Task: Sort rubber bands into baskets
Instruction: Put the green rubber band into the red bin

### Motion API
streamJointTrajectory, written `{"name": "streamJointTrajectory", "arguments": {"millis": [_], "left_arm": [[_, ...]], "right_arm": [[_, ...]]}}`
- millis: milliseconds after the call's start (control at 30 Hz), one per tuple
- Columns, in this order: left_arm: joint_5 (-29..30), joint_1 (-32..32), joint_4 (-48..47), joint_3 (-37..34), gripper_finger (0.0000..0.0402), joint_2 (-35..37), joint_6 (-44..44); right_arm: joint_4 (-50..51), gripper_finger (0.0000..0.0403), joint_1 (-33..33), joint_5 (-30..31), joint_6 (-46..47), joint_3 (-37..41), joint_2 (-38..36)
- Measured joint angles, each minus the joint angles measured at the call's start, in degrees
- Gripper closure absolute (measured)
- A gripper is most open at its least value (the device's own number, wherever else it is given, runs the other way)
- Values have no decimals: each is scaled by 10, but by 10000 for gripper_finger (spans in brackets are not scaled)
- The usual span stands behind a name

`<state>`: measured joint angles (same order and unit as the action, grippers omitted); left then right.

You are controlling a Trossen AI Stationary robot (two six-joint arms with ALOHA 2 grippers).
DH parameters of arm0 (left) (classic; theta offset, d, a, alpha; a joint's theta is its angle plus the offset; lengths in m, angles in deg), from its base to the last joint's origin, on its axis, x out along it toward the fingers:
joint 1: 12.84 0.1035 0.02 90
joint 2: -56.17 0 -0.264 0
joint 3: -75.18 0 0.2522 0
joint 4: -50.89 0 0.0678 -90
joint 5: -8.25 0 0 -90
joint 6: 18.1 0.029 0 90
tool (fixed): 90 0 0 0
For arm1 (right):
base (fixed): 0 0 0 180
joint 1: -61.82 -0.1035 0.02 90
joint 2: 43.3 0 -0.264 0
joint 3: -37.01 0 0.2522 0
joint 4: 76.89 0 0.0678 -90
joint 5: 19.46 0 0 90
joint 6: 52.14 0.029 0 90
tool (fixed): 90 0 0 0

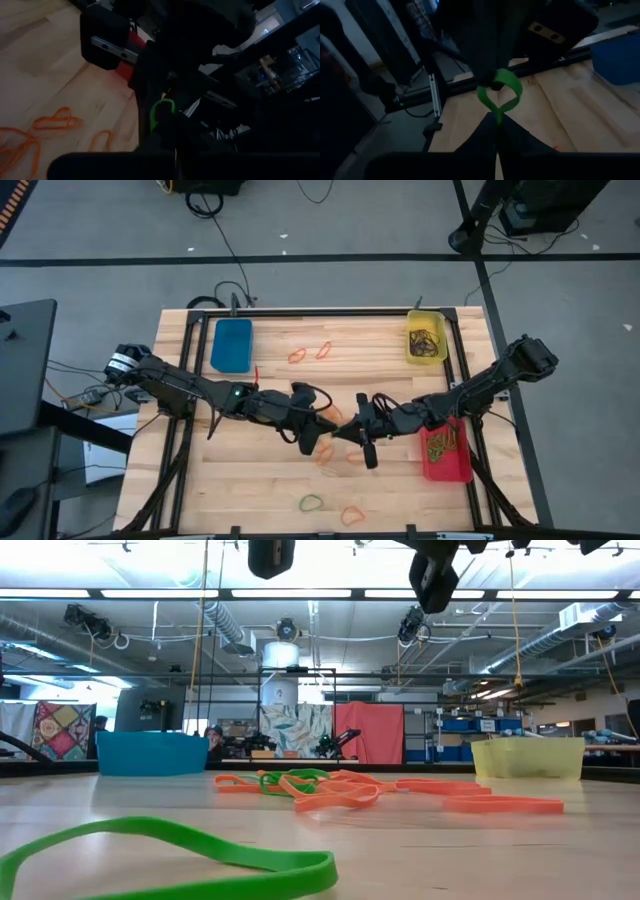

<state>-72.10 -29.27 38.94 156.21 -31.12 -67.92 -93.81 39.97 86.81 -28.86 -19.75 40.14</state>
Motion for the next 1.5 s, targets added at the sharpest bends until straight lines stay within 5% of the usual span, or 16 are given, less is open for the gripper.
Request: {"name": "streamJointTrajectory", "arguments": {"millis": [167,367,700,1033,1300,1500], "left_arm": [[-5,0,-6,0,386,0,-30],[-17,0,-64,0,321,0,-52],[-28,-38,-213,0,267,0,33],[-25,-65,-208,0,266,-15,87],[-28,-64,-196,0,266,-81,45],[-91,-69,-160,0,266,-132,13]], "right_arm": [[14,396,9,5,66,0,-2],[90,397,10,-13,123,0,-6],[439,398,-12,-275,177,0,-54],[659,398,-87,-390,274,0,-184],[838,390,-140,-341,347,0,-248],[919,325,-149,-342,371,0,-246]]}}
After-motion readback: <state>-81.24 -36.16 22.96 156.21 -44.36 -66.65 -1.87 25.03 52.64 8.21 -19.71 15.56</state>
